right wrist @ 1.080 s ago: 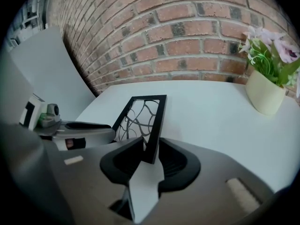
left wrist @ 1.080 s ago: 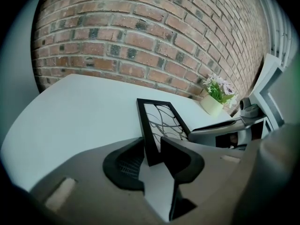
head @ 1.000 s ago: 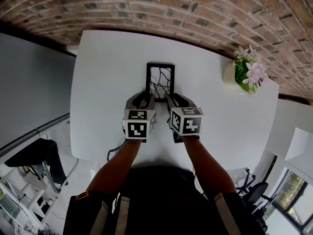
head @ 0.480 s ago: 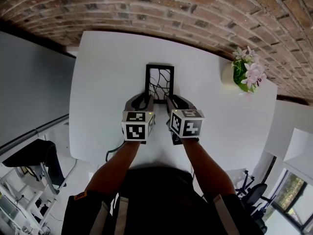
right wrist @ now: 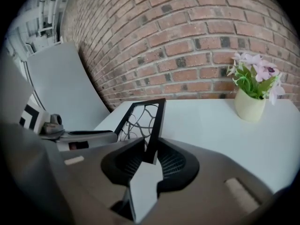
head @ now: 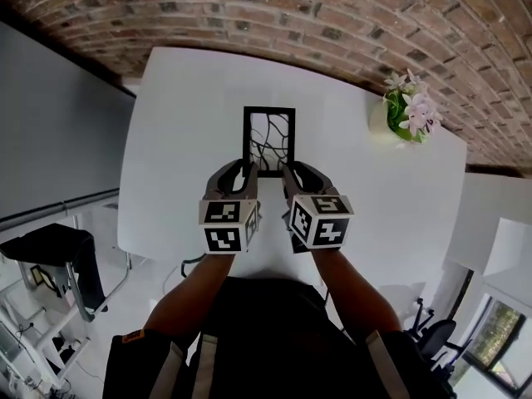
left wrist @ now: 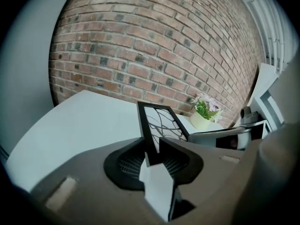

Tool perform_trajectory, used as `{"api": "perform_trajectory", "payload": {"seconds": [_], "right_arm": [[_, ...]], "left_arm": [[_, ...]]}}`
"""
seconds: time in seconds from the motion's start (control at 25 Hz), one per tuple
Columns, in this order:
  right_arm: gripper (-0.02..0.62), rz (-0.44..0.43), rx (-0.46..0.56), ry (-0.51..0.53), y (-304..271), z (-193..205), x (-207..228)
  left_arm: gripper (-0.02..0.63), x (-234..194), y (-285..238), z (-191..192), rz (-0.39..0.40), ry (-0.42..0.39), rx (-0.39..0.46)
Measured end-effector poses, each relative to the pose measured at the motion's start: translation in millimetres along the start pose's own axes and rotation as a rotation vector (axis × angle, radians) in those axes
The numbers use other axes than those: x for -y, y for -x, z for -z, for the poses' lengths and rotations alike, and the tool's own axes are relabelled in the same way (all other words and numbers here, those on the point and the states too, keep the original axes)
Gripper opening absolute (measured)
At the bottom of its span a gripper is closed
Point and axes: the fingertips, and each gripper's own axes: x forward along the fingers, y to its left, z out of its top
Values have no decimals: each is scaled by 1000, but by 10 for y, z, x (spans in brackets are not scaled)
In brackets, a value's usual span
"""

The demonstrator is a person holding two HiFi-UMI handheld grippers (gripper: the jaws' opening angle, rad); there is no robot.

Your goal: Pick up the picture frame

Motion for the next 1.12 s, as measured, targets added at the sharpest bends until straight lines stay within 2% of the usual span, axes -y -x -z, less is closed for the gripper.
{"api": "perform_trajectory", "payload": {"seconds": [0.32,0.64,1.12], "right_arm": [[84,-46,92,47,715,47,-231],[78,-73,160,63,1494,261,-360],[74,-87,305,105,2495,365,-472]], "left_arm": [[89,371,685,-13,-25,-25,106],[84,832,1330,172,-52,-43,179],[83,1505,2154,198,-52,-110,317]]}}
